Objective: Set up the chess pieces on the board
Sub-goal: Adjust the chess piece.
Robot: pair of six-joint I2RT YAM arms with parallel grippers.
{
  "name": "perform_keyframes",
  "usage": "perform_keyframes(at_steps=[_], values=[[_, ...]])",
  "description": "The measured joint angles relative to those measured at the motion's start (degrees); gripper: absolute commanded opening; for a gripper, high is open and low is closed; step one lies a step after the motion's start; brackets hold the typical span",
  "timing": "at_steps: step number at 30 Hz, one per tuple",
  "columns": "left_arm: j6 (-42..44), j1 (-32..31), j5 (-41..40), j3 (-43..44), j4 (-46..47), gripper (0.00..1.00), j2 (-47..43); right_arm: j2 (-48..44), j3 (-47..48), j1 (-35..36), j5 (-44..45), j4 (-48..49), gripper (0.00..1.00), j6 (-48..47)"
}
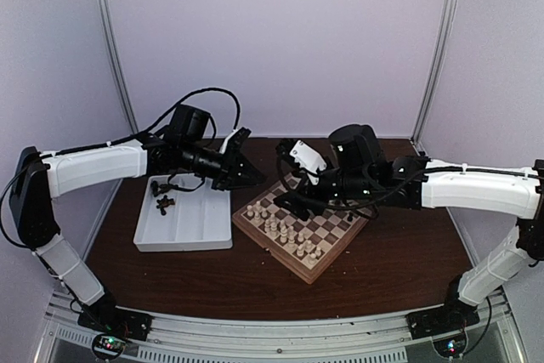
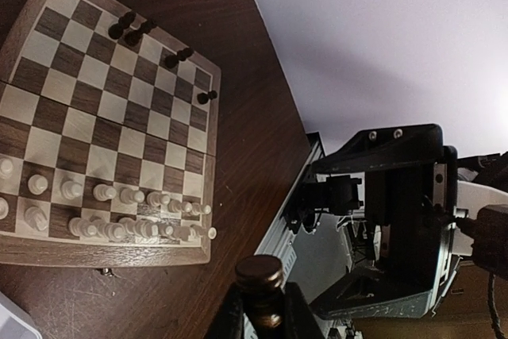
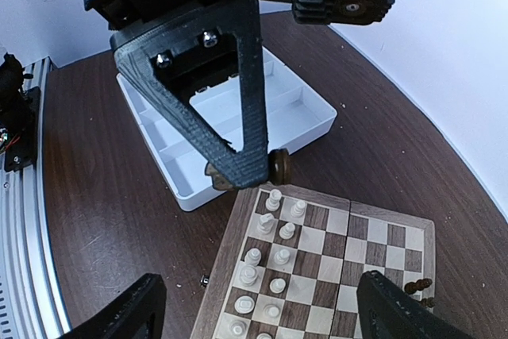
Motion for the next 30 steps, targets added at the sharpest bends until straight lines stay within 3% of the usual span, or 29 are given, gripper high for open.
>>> perform_keyframes(at_steps=[14, 30], values=[[-2.6, -2.1, 2.2, 0.0, 2.1, 0.12, 0.5, 4.0, 4.9, 1.3, 0.8, 0.4, 0.73, -1.5], [-3.6, -2.6, 3.0, 0.0, 3.0, 0.12, 0.5, 7.4, 7.6, 1.6, 0.4, -0.1, 0.45, -1.4]])
